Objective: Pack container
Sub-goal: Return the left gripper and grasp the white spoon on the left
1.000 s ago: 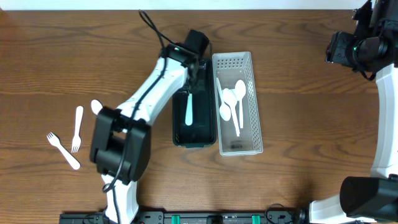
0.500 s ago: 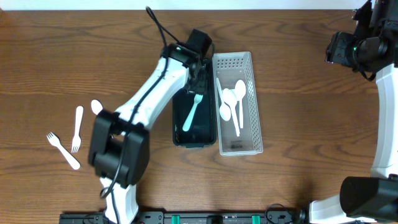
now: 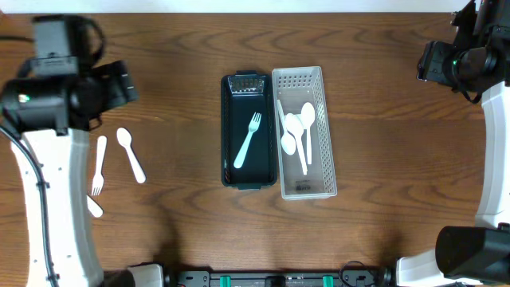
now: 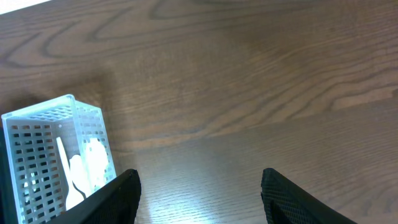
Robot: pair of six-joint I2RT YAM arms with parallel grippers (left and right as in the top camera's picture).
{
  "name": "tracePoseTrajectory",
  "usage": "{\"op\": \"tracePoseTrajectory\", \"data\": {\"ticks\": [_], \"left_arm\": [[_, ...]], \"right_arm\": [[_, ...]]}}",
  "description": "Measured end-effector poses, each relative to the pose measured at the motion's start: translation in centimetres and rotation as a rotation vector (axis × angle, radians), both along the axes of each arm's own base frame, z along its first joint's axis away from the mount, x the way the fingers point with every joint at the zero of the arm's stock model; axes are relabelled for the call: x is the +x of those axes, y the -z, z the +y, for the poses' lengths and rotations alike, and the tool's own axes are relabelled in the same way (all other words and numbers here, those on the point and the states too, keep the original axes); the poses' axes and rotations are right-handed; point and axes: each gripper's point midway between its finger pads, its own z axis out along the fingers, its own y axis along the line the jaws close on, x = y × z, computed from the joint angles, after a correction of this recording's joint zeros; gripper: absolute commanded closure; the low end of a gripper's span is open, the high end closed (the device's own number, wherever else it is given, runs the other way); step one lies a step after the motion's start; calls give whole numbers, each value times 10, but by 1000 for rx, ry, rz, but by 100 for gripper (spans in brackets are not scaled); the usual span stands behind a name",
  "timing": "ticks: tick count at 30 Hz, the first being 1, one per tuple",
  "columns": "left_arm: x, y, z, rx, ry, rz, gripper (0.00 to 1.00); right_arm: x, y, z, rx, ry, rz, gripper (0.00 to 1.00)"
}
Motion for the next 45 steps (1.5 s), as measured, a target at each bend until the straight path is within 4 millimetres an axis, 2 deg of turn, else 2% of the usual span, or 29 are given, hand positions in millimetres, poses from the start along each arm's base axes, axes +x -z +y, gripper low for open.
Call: {"op": "tracePoseTrajectory", "data": {"ticks": [1,5,8,9,12,20,25,31,42,45], "left_arm": [[-1,9,8,-12,-24,20,0],[1,66,39,-102,-96,92,0],[4,111,47,-167,-107,139,0],[6,129,47,-187,-103,153,0],[8,160,45,-218,-94,191,0],[12,227,41,-288,-88,334,0],[6,269,37,-324,-72,448,1],[3,293,32,-342,-47,507,3],[8,301,25,-320,8,470,9],[5,302,24,-316,13,470,30]], "right_arm": [[0,0,0,0,0,0,35],[0,0,0,0,0,1,35],[0,0,0,0,0,2,34],[-1,1,0,1,0,4,34],[-1,1,0,1,0,5,34],[-2,1,0,1,0,8,34],[-1,1,0,1,0,7,34],[-1,1,0,1,0,7,34],[-2,1,0,1,0,9,35],[-2,1,0,1,0,9,35]]}}
